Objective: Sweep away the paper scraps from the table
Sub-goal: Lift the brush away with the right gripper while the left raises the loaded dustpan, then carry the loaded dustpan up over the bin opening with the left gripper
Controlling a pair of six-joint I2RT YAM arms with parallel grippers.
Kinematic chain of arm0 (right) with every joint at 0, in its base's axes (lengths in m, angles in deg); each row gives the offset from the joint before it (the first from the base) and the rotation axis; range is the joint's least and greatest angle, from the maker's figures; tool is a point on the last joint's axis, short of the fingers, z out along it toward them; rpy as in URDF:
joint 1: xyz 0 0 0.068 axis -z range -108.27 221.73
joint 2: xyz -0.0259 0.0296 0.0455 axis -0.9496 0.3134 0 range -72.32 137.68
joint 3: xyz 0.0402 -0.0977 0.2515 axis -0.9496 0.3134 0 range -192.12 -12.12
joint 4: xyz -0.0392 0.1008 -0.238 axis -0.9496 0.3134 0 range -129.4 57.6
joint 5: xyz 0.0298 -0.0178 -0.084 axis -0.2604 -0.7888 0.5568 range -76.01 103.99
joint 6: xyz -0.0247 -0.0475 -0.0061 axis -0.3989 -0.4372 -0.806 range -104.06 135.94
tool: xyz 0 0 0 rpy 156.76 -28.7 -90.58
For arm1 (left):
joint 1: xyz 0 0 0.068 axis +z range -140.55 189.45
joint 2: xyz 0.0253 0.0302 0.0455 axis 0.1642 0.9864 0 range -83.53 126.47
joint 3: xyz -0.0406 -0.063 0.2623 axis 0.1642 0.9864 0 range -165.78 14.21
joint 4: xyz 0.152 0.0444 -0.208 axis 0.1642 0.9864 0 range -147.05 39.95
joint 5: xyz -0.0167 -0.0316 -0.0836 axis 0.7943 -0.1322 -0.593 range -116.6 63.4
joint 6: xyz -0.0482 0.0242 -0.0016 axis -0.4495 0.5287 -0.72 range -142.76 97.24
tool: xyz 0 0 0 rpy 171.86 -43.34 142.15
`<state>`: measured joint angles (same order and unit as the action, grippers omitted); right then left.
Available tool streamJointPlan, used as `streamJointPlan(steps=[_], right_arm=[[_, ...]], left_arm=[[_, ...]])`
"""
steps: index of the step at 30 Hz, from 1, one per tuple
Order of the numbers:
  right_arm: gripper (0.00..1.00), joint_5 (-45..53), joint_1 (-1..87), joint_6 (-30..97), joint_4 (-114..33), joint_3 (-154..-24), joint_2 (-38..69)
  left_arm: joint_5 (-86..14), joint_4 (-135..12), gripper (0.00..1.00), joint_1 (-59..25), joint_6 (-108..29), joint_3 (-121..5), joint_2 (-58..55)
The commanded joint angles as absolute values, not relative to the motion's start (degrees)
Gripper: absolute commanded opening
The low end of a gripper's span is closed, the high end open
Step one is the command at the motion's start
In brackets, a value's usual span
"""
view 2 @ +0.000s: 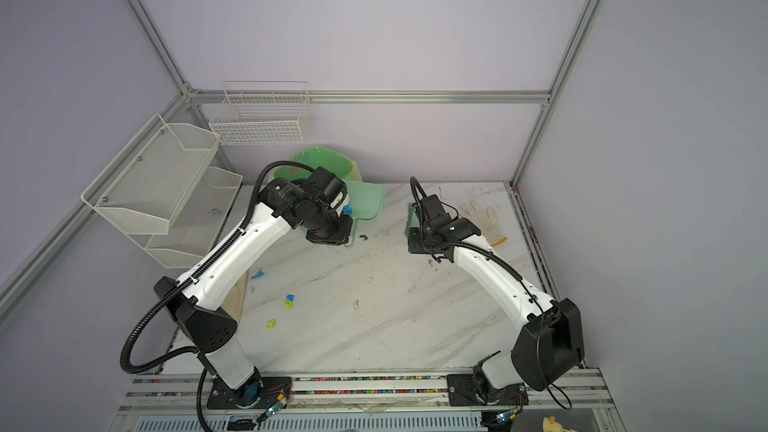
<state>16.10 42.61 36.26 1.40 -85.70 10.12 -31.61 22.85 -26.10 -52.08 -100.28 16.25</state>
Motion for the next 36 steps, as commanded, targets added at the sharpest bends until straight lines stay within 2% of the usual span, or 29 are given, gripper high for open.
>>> streamJointPlan(steps=[1, 10, 18, 30, 36], right_arm=[[0.0, 15.9, 43.0, 37.0, -0.3, -85.2, 8.7], [0.0, 15.5, 42.9, 37.0, -1.0, -84.6, 8.8], [0.0, 11.0, 43.0, 37.8, -4.1, -84.0, 9.5], [0.0, 11.6, 43.0, 37.8, -3.6, -84.3, 9.6], [0.0, 11.3, 43.0, 37.8, -3.8, -84.3, 9.9]], left_arm=[[-34.2, 22.1, 0.0, -24.4, -51.1, -106.5, 14.5], [-39.3, 20.2, 0.0, -19.2, -52.0, -109.1, 14.8], [-49.9, 12.6, 0.0, -13.0, -54.8, -101.9, 11.8], [-60.9, 4.5, 0.0, -5.6, -58.2, -93.8, 9.6], [-72.2, -8.8, 0.0, -2.2, -66.1, -84.4, 6.4]])
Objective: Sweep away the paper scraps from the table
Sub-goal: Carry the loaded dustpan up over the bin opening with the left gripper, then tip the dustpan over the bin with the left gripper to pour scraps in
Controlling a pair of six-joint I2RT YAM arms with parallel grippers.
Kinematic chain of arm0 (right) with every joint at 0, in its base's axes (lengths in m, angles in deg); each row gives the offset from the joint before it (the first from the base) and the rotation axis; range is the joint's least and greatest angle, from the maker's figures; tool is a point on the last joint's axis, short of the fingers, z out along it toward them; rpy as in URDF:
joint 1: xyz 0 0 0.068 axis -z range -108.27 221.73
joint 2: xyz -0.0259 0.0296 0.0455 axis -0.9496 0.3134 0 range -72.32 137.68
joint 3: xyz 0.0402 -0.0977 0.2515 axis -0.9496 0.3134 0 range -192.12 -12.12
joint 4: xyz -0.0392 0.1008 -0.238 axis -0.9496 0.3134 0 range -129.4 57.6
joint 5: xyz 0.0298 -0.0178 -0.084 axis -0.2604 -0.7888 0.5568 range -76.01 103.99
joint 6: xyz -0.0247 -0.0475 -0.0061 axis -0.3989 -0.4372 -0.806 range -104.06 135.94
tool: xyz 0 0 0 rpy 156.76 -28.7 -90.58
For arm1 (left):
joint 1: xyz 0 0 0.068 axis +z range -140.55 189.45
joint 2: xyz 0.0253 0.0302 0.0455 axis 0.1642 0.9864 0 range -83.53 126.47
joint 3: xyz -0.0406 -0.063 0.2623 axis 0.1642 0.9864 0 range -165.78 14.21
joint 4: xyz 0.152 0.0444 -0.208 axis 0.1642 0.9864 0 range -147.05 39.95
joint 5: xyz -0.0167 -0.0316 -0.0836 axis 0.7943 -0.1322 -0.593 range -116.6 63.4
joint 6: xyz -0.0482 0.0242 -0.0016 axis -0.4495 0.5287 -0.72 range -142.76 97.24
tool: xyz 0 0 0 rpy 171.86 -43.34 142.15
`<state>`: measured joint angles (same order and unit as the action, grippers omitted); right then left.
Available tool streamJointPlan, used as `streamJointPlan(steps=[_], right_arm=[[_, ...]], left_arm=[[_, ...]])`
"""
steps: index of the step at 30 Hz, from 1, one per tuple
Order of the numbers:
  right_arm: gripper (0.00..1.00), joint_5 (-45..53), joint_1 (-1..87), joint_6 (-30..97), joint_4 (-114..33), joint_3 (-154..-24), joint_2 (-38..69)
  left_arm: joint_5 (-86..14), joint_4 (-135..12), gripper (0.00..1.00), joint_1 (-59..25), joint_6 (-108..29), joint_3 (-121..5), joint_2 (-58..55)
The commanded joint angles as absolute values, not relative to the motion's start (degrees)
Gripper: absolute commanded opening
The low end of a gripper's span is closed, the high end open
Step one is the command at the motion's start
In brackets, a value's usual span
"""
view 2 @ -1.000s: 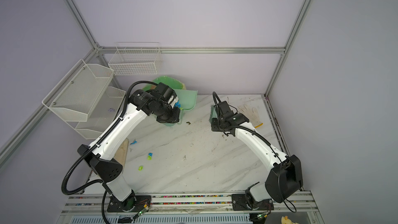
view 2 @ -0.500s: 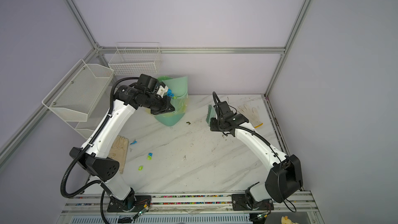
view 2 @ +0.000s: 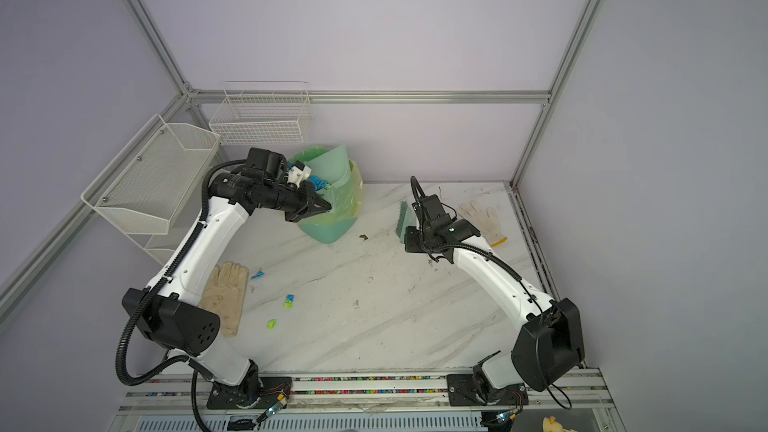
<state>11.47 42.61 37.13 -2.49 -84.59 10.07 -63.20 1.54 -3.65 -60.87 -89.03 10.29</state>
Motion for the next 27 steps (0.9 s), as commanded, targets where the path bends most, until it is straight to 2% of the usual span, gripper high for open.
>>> streamJointPlan(steps=[1, 9, 16, 22, 27], right_arm=[[0.0, 11.2, 43.0, 37.8, -3.9, -84.3, 9.9], [0.0, 10.9, 43.0, 37.8, -3.7, -85.0, 10.1], [0.0, 10.9, 43.0, 38.3, -3.4, -85.2, 9.6], [0.0, 10.7, 43.0, 38.5, -3.4, -85.2, 9.2], [0.0, 10.5, 43.0, 38.7, -3.3, -85.6, 9.2]], left_arm=[[-73.5, -11.2, 0.0, -1.8, -67.5, -82.8, 5.7], [-81.5, -27.4, 0.0, 1.6, -79.3, -73.4, 2.0], [-88.1, -57.1, 0.0, 3.9, -101.6, -60.1, -0.1], [-89.5, -73.8, 0.0, 4.4, -113.5, -55.1, -0.1], [-89.8, -96.7, 0.0, 4.5, -130.1, -50.5, 2.4]])
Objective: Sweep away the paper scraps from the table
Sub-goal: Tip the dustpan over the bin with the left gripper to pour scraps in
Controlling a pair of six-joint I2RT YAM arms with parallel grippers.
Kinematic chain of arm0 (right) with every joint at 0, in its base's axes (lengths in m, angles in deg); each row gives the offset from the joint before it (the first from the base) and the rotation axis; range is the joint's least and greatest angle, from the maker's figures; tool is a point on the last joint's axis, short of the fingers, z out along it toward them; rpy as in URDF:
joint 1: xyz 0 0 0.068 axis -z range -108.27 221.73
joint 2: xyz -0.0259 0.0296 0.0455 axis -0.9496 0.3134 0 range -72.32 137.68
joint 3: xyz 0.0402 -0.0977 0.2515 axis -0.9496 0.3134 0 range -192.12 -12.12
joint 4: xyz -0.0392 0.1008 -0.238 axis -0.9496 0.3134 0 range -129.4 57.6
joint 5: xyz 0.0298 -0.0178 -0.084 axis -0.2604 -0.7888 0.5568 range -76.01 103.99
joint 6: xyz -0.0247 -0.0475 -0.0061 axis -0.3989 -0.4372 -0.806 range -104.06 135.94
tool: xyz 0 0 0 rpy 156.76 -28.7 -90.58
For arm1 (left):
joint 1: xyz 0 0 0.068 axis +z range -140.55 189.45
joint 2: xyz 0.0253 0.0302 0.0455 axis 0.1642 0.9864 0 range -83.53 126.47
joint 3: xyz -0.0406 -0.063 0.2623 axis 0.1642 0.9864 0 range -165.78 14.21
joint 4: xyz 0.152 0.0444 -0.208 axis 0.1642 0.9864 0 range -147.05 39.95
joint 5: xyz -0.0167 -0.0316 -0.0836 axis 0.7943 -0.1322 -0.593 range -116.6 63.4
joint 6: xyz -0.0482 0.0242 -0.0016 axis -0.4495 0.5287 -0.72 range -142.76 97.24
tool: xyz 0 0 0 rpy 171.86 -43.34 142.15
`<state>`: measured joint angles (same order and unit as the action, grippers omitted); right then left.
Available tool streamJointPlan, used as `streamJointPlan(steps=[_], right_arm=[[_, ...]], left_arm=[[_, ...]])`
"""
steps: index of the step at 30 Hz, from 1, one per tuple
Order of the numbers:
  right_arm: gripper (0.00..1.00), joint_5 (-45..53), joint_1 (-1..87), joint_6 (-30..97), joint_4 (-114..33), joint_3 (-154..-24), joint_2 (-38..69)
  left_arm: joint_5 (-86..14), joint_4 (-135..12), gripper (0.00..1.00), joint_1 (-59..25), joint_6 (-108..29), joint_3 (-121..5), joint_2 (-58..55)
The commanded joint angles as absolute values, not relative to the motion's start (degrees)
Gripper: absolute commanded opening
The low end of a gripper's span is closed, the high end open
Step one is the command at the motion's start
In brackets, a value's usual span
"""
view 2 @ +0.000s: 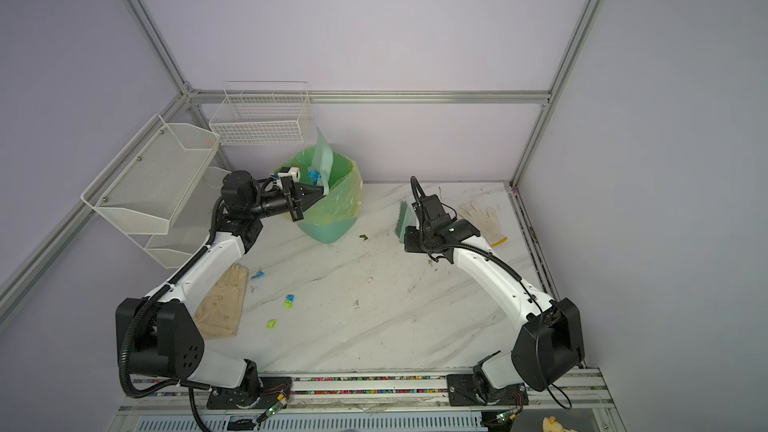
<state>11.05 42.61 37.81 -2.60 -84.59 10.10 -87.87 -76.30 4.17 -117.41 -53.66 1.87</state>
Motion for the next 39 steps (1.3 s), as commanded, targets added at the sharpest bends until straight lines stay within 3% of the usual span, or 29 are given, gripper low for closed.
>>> streamJointPlan(steps=[1, 6, 10, 24, 39], right_arm=[[0.0, 10.6, 43.0, 38.7, -3.2, -85.7, 9.2], [0.0, 10.7, 43.0, 39.0, -2.8, -86.2, 9.0], [0.0, 10.7, 43.0, 39.2, -2.7, -86.3, 8.8], [0.0, 10.4, 42.9, 39.8, -2.4, -86.7, 8.5], [0.0, 9.6, 43.0, 39.6, -2.3, -86.5, 7.8]], left_arm=[[-89.6, -101.7, 0.0, 4.5, -134.0, -49.6, 3.4], [-85.2, -131.9, 0.0, 4.5, -154.3, -46.4, 9.7], [-80.9, -142.9, 0.0, 4.4, -162.1, -45.3, 12.6], [-78.1, -143.0, 0.0, 4.2, -163.3, -42.4, 11.0], [-82.2, -142.7, 0.0, 3.2, -162.8, -45.0, 9.4]])
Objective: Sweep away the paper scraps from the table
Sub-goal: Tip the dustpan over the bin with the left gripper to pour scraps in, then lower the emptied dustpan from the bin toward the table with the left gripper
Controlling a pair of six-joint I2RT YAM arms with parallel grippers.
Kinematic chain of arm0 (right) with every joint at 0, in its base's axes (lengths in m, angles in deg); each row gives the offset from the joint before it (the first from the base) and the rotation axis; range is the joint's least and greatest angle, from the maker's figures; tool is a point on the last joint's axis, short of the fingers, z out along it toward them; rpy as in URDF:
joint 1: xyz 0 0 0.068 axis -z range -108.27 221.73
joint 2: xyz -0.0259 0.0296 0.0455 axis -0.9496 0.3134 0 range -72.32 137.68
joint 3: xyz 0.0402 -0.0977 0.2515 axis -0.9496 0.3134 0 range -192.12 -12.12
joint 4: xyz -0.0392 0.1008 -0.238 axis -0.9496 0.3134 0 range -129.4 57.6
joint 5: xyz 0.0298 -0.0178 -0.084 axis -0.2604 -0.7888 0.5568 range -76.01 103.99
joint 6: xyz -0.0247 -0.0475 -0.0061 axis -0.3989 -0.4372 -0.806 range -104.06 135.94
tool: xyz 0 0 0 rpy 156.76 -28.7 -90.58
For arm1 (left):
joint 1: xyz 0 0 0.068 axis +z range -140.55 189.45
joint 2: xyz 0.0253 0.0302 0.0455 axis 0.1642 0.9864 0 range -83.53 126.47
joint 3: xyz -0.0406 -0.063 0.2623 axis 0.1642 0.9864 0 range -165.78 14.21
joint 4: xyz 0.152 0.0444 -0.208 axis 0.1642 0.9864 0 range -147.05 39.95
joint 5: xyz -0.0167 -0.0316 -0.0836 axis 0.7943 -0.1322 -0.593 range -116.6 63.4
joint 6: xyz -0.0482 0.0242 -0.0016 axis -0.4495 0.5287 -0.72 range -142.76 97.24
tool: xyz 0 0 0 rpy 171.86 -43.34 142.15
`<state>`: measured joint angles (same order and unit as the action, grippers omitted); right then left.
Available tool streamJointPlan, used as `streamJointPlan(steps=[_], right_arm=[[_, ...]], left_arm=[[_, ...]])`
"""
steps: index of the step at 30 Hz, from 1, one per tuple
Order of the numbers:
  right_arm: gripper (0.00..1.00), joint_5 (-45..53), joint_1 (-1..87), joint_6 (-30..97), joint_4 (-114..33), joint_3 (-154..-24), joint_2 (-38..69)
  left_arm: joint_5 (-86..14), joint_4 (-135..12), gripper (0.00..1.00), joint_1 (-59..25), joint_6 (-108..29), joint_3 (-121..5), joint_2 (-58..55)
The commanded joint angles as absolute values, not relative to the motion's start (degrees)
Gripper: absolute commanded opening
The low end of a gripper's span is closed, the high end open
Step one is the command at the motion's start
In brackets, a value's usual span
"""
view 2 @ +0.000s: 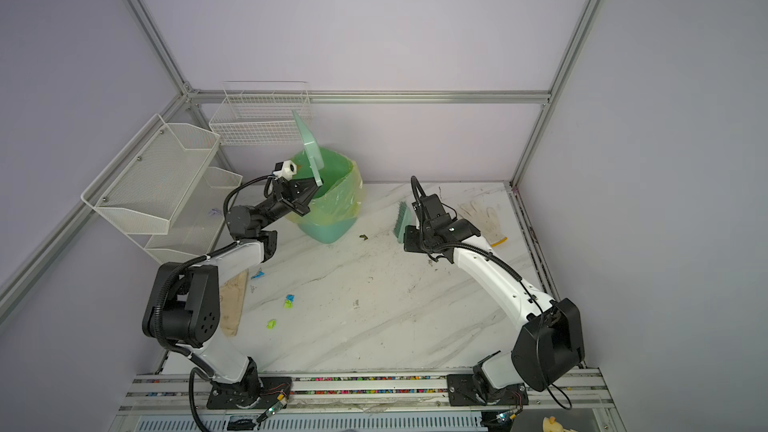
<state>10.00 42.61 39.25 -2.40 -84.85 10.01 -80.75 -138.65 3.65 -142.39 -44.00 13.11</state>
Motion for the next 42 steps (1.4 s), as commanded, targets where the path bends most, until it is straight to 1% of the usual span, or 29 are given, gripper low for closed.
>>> streamJointPlan(steps=[1, 13, 17, 19, 21, 23, 25, 28, 31, 32, 40, 42], right_arm=[[0.0, 9.4, 43.0, 39.6, -2.3, -86.6, 7.8], [0.0, 8.0, 43.0, 40.6, -2.2, -87.4, 8.6], [0.0, 8.3, 42.9, 40.8, -2.0, -87.6, 8.4], [0.0, 8.5, 43.0, 40.8, -1.8, -87.7, 8.5], [0.0, 8.6, 43.0, 40.8, -1.8, -87.5, 8.2], [0.0, 8.6, 43.0, 40.7, -2.1, -87.2, 8.2], [0.0, 8.6, 42.9, 40.6, -2.1, -87.3, 8.5], [0.0, 8.5, 43.0, 40.7, -2.0, -87.2, 8.1], [0.0, 9.1, 43.0, 40.6, -2.0, -86.9, 7.5], [0.0, 9.1, 43.0, 40.7, -1.9, -87.0, 7.5], [0.0, 9.0, 43.0, 40.5, -1.9, -86.6, 6.8], [0.0, 9.1, 43.0, 40.5, -1.9, -86.4, 6.7]], left_arm=[[-82.5, -142.4, 0.0, 3.2, -162.4, -44.7, 8.9], [-82.1, -141.1, 0.0, 2.9, -160.9, -40.8, 7.8], [-84.8, -134.8, 0.0, 2.9, -156.2, -39.8, 6.3], [-83.4, -134.8, 0.0, 2.5, -156.4, -39.2, 5.8], [-84.2, -133.3, 0.0, 2.3, -154.8, -40.7, 4.9], [-87.2, -124.9, 0.0, 3.0, -149.5, -42.0, 4.0], [-86.9, -115.5, 0.0, 3.2, -143.9, -41.1, 1.7], [-87.6, -108.2, 0.0, 3.2, -138.8, -42.9, 0.0], [-85.0, -119.1, 0.0, 2.9, -147.5, -42.4, 2.0], [-85.5, -121.4, 0.0, 2.9, -149.0, -43.0, 2.8], [-84.9, -124.8, 0.0, 3.1, -151.3, -42.2, 3.6], [-86.1, -121.2, 0.0, 3.1, -147.9, -42.6, 2.8]])
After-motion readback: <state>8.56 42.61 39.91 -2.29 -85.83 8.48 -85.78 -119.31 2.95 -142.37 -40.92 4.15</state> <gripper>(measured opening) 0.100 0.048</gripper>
